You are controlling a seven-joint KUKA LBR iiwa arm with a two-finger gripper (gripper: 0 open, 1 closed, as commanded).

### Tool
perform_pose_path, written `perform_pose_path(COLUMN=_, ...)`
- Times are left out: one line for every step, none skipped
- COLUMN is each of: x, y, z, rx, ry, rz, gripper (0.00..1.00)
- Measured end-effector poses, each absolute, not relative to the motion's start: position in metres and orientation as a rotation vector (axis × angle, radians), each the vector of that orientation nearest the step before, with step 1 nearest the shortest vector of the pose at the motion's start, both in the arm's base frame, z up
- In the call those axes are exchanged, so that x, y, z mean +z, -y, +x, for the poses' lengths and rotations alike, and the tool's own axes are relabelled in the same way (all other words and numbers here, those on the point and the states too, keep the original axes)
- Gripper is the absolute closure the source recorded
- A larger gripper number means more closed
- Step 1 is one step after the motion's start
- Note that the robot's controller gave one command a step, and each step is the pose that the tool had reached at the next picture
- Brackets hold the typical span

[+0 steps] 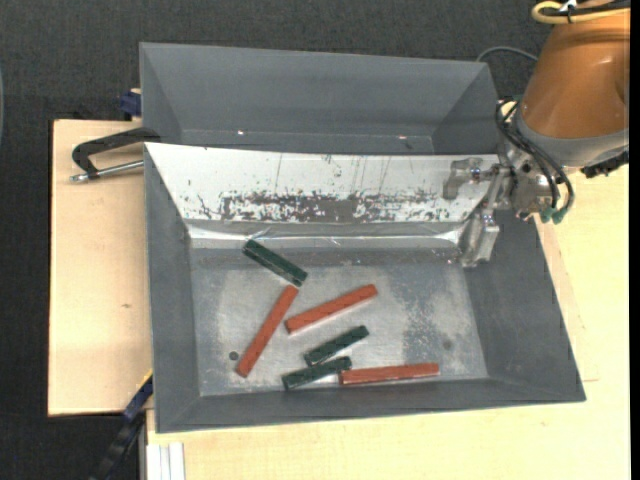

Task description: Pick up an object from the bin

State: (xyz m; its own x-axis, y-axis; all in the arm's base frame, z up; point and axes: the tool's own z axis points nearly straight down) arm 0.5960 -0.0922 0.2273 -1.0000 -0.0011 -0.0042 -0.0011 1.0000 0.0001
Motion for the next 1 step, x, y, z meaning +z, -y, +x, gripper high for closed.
perform_pose_path(x=0.2273, y=0.0923, z=0.596, rx=0.0, ry=-3.137, rz=-0.002, gripper=0.0)
